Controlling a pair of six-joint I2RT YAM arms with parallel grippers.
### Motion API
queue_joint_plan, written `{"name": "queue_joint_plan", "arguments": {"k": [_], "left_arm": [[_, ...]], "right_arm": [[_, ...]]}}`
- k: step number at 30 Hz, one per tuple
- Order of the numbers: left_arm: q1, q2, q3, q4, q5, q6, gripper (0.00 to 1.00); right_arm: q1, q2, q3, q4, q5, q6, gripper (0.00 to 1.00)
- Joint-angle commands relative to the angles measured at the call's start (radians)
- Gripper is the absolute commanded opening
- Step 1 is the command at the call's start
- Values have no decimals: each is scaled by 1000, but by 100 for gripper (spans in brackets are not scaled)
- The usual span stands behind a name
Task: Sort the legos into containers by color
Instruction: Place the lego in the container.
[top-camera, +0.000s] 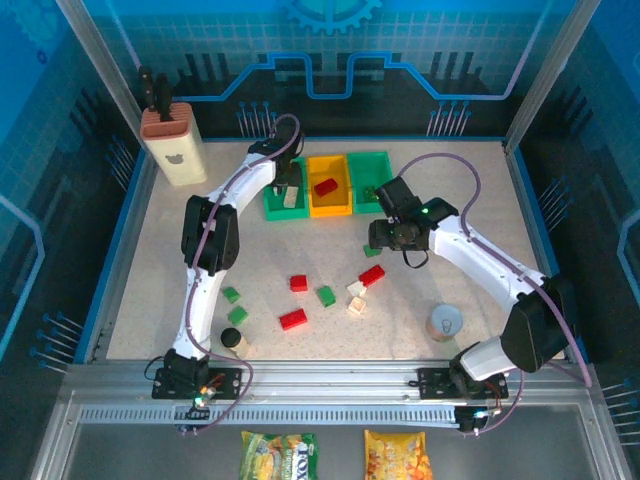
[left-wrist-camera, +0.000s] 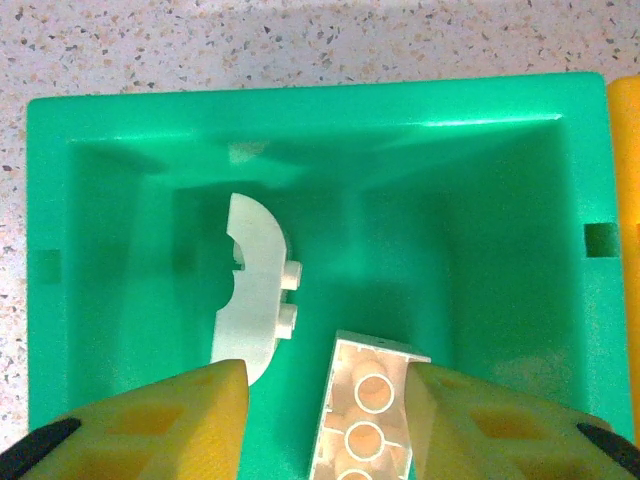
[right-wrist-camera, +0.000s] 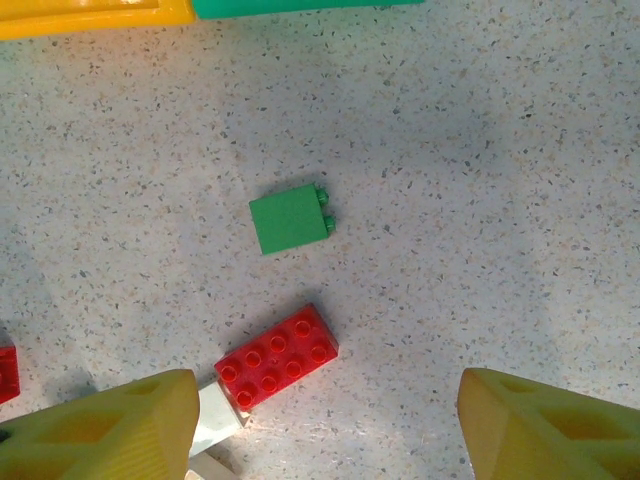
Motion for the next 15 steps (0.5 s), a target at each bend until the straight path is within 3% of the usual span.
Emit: {"name": "queue_joint_plan", "arguments": {"k": [1, 15], "left_arm": [[9, -44, -12, -12, 24, -18, 46], [10, -275, -229, -42, 147, 13, 45]], "right_arm": [[-8, -25, -3, -28, 15, 15, 70], [-1, -3, -3, -24, -2, 17, 70]]}}
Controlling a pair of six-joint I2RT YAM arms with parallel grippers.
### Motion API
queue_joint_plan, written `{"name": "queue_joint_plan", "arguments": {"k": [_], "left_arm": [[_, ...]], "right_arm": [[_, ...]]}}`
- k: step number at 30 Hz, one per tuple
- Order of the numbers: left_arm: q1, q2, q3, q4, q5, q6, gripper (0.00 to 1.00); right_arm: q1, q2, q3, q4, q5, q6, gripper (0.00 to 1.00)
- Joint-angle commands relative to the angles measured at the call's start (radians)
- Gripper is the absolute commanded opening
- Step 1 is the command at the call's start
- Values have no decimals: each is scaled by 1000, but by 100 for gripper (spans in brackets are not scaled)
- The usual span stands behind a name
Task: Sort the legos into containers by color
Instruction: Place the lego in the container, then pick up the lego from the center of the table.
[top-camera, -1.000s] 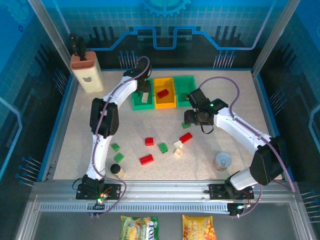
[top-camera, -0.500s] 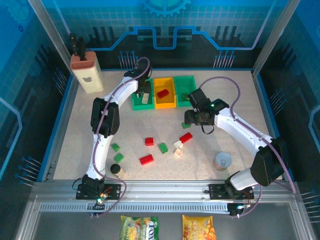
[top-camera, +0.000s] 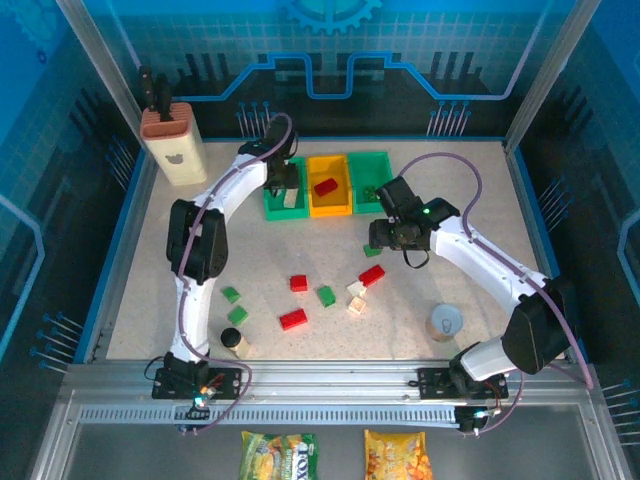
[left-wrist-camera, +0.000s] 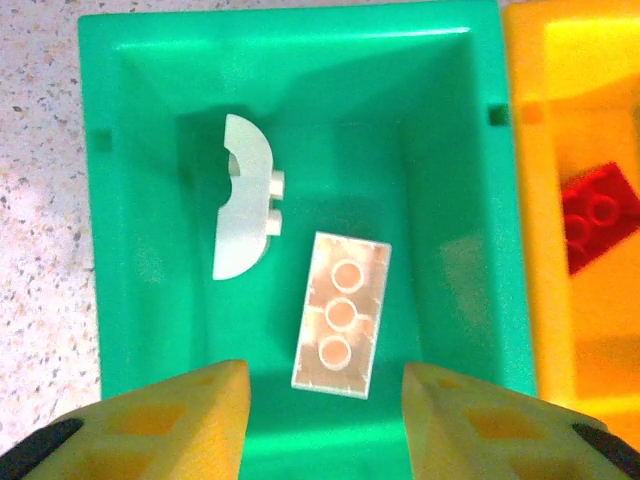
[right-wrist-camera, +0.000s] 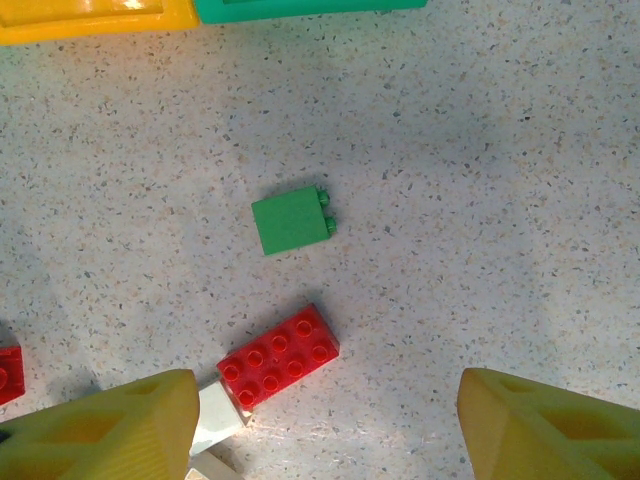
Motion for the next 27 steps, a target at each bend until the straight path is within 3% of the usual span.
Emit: {"name": "queue_joint_plan", "arguments": {"k": [1, 14, 27], "left_arm": [[10, -103, -70, -43, 66, 17, 45], [50, -408, -393, -109, 172, 92, 45], [143, -617, -559, -192, 190, 170, 46]], "right_arm": [[-1, 6, -2, -25, -2, 15, 70], [1, 75, 17, -46, -46, -41, 69], [0, 202, 64, -13, -79, -117, 69]]}}
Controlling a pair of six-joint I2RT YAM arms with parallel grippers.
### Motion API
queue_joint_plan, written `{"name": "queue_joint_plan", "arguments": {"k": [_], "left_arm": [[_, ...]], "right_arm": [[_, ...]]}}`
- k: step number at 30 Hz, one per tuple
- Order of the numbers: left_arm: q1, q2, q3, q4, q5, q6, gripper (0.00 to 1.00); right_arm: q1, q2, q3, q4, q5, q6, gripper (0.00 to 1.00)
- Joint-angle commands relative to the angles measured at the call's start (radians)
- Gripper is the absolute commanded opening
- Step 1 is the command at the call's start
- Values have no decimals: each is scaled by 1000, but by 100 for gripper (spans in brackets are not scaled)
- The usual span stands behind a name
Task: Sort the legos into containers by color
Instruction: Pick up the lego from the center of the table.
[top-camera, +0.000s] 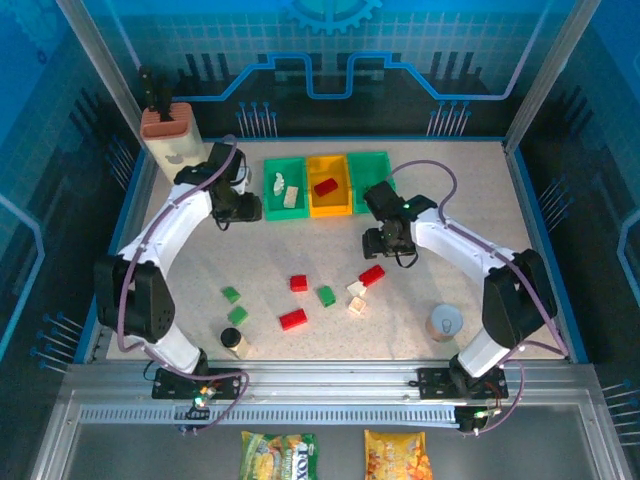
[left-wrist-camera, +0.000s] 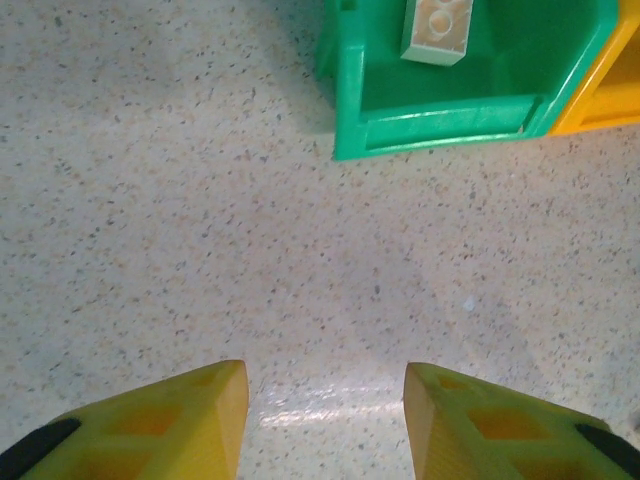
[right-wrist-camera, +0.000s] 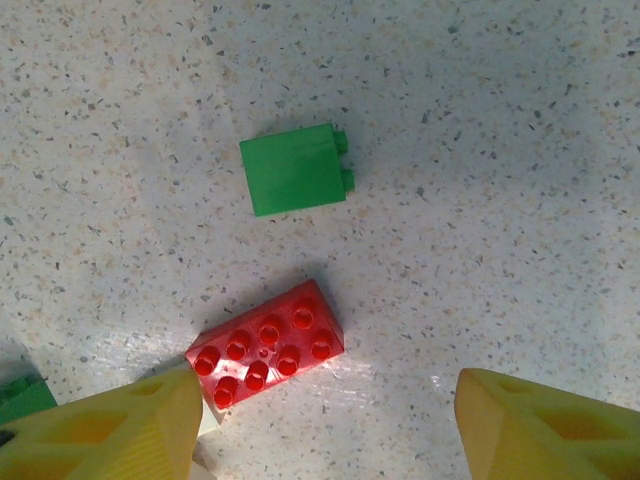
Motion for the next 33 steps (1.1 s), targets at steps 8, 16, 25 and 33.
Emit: {"name": "queue_joint_plan", "arguments": {"k": [8, 16, 25, 33], "left_arm": [[81, -123, -191, 91, 44, 84, 47], [110, -119, -217, 140, 84, 80, 46], [123, -125, -220, 144, 100, 77, 46], [124, -121, -223, 146, 99, 78, 46]], "right_arm": [[-16, 149, 137, 5, -36, -85, 68], [-31, 264, 208, -1, -45, -114, 67], [-59, 343, 216, 13, -65, -140, 66], [-73, 391, 219, 28, -72, -155, 64]]}}
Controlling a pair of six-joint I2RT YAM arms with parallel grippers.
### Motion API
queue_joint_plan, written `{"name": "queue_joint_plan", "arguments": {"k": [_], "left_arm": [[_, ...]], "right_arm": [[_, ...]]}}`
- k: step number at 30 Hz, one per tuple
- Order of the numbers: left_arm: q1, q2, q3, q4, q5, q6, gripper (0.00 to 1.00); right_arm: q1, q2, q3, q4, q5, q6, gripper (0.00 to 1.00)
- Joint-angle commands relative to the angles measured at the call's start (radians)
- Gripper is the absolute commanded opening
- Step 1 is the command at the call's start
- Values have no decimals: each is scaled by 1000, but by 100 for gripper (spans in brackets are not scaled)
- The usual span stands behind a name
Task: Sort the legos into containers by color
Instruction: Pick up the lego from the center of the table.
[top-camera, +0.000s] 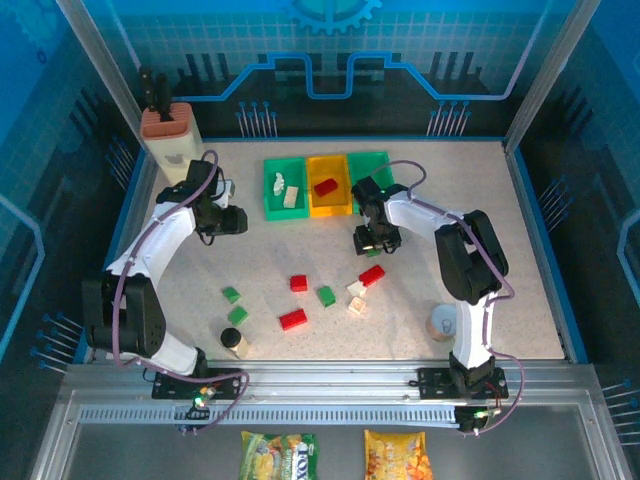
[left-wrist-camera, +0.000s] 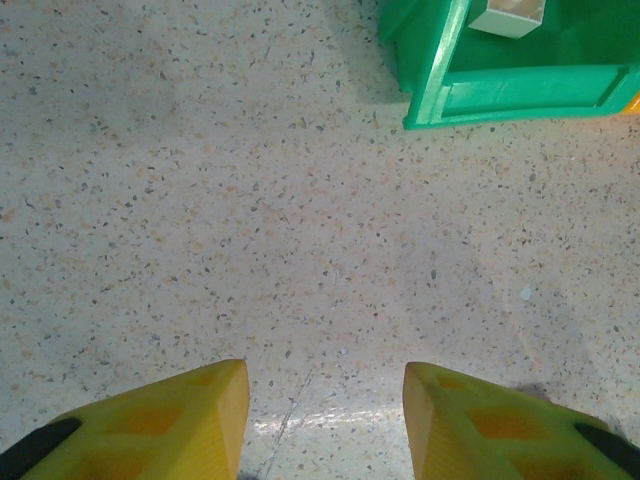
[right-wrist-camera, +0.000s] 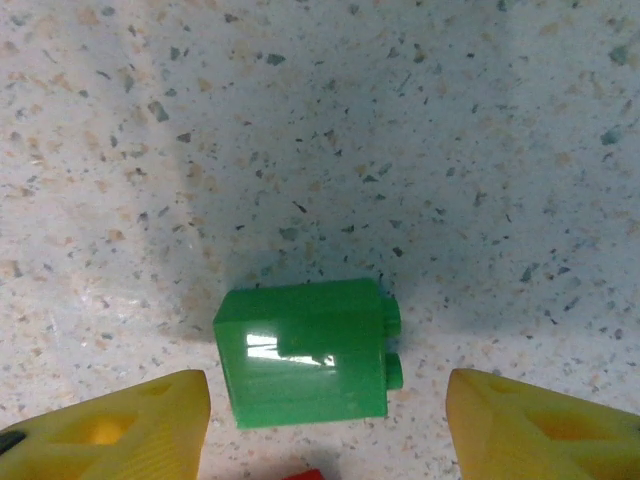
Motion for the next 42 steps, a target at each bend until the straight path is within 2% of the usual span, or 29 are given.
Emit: {"name": "queue_joint_plan", "arguments": {"k": [1, 18, 30, 42], "left_arm": [[10, -24, -14, 6, 27, 18, 46], [17, -21, -12, 3, 30, 21, 46], [18, -22, -12, 2, 34, 21, 46], [19, -26, -12, 2, 38, 21, 46]], "right_arm": [[-13, 30, 30, 3, -17, -20, 64], [-15, 68, 43, 3, -24, -27, 53], [-13, 34, 48, -10, -22, -19, 46], [-36, 36, 222, -77, 1, -39, 46]]}}
